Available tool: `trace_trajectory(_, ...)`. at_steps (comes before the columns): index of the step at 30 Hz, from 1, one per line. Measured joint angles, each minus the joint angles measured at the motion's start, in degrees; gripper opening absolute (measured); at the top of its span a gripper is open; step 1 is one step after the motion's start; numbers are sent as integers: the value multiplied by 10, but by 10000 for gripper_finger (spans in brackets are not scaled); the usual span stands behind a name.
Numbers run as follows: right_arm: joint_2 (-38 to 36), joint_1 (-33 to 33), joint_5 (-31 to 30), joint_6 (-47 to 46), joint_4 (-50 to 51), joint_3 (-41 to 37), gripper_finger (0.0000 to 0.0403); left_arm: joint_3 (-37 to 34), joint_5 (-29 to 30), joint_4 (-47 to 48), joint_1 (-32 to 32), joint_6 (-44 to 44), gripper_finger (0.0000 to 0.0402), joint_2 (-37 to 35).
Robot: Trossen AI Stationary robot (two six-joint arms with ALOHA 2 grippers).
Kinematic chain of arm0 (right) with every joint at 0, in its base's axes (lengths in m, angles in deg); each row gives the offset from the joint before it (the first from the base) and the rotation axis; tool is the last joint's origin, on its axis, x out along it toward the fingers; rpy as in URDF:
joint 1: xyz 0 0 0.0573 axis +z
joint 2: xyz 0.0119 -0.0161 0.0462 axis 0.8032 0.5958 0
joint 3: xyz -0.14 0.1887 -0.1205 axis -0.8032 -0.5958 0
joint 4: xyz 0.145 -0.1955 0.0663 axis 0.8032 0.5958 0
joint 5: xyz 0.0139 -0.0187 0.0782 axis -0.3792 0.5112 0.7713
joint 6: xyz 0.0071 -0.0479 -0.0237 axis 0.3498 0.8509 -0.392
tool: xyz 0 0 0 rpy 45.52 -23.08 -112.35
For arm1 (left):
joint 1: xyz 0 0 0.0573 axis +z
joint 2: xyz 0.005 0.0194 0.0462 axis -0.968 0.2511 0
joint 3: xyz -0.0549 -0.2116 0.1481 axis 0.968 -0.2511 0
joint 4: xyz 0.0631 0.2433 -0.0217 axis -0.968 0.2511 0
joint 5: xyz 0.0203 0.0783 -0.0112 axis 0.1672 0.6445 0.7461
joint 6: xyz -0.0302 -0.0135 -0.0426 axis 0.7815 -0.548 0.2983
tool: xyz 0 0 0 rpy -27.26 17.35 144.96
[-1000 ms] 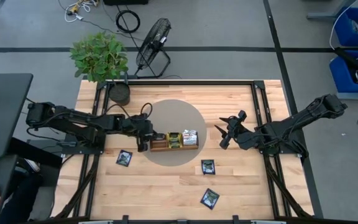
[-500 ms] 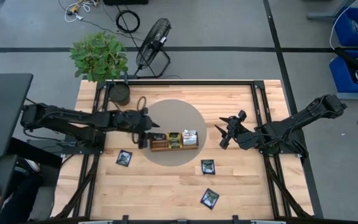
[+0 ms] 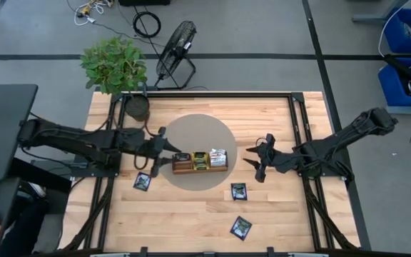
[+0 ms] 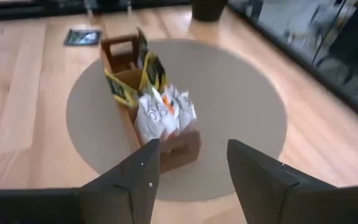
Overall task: Pick & Place Tea
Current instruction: Put the purple tea bag into the left section of the wooden organizer
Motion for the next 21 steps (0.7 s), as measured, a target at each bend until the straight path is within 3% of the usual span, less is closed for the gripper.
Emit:
trace_trajectory(4,-9,30,-55,45,-42,0,196,0,0,-27,-14,-13,165,-28)
trace_trajectory(8,-31,66,-68,100,-94,0,196,0,-7,4,-21,-17,165,-79)
trace_trajectory(12,-51,109,-97,132,-104,0,196,-40,-13,-13,-33,-14,165,-142)
trace_trajectory(16,-64,146,-139,214,-241,-41,196,-115,-6,-92,-33,-6,165,-213)
trace_trajectory(21,-113,155,-122,250,-383,-126,196,-169,2,-79,-22,32,165,-262)
